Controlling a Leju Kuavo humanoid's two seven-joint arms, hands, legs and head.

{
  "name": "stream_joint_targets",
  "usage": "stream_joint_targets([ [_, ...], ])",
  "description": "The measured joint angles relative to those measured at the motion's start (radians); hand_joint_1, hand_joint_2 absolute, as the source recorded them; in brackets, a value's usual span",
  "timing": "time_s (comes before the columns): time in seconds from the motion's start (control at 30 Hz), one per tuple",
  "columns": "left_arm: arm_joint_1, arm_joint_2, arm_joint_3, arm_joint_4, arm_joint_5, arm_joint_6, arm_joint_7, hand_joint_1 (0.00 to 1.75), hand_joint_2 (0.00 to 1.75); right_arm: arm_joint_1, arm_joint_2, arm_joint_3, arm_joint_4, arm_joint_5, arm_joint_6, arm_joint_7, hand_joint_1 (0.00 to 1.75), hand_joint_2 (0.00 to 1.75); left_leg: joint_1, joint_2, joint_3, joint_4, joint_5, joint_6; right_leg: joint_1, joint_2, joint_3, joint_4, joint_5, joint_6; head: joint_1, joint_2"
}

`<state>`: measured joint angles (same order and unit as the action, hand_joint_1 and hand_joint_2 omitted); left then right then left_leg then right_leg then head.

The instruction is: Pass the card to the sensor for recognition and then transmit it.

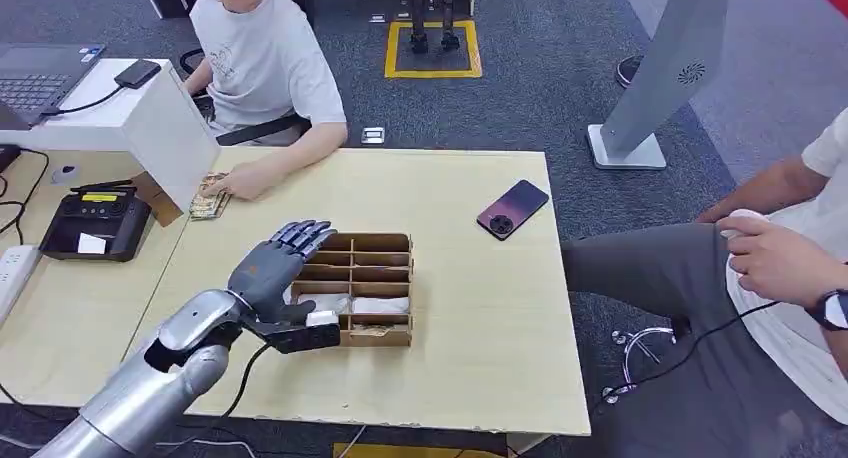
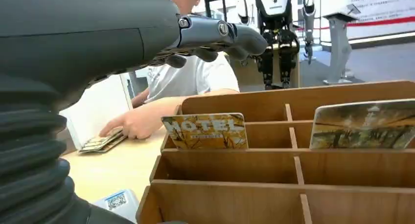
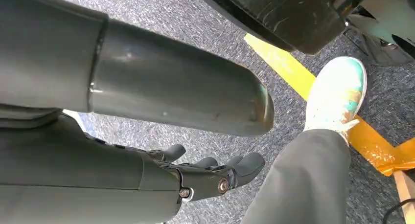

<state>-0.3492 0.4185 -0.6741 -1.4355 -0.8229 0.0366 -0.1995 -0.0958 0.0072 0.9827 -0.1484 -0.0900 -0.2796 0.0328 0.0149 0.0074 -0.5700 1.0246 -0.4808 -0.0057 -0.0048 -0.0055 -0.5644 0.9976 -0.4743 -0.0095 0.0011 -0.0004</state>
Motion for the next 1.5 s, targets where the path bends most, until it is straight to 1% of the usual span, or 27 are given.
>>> stream_joint_targets([
  [0.1, 0.001, -0.005, 0.0, 0.001, -0.01, 0.016, 0.003, 0.0, 1.75, -0.001, 0.0, 0.002, 0.0, 0.0, 0.0, 0.0, 0.0, 0.0, 0.0, 0.0, 0.0, 0.0, 0.0, 0.0, 0.0, 0.0, 0.0, 0.0, 0.0, 0.0, 0.0, 0.0],
  [0.13, 0.004, -0.014, 0.001, 0.001, -0.022, 0.036, 0.013, 0.0, 1.75, -0.002, 0.0, 0.002, 0.0, 0.0, 0.0, 0.0, 0.0, 0.0, 0.0, 0.0, 0.0, 0.0, 0.0, 0.0, 0.0, 0.0, 0.0, 0.0, 0.0, 0.0, 0.0, 0.0],
  [0.17, 0.004, -0.027, 0.002, 0.003, -0.033, 0.042, 0.021, 0.0, 1.75, -0.002, 0.0, 0.002, 0.0, 0.0, 0.0, 0.0, 0.0, 0.0, 0.0, 0.0, 0.0, 0.0, 0.0, 0.0, 0.0, 0.0, 0.0, 0.0, 0.0, 0.0, 0.0, 0.0],
  [0.53, 0.004, -0.046, 0.004, 0.021, -0.039, 0.04, 0.023, 0.0, 1.75, -0.003, 0.0, 0.003, 0.0, 0.0, 0.0, 0.0, 0.0, 0.0, 0.0, 0.0, 0.0, 0.0, 0.0, 0.0, 0.0, 0.0, 0.0, 0.0, 0.0, 0.0, 0.0, 0.0],
  [0.87, 0.004, -0.045, 0.005, 0.032, -0.047, 0.027, 0.019, 0.0, 1.75, -0.003, 0.0, 0.004, 0.0, 0.0, 0.001, -0.001, 0.0, 0.0, 0.0, 0.0, 0.0, 0.0, 0.0, 0.0, 0.0, 0.0, 0.0, 0.0, 0.0, 0.0, 0.0, 0.0],
  [1.5, 0.004, -0.045, 0.005, 0.045, -0.047, 0.026, 0.019, 0.0, 1.75, -0.004, 0.0, 0.019, 0.0, 0.0, 0.0, -0.002, 0.0, 0.0, 0.0, 0.0, 0.0, 0.0, 0.0, 0.0, 0.0, 0.0, 0.0, 0.0, 0.0, 0.0, 0.0, 0.0],
])
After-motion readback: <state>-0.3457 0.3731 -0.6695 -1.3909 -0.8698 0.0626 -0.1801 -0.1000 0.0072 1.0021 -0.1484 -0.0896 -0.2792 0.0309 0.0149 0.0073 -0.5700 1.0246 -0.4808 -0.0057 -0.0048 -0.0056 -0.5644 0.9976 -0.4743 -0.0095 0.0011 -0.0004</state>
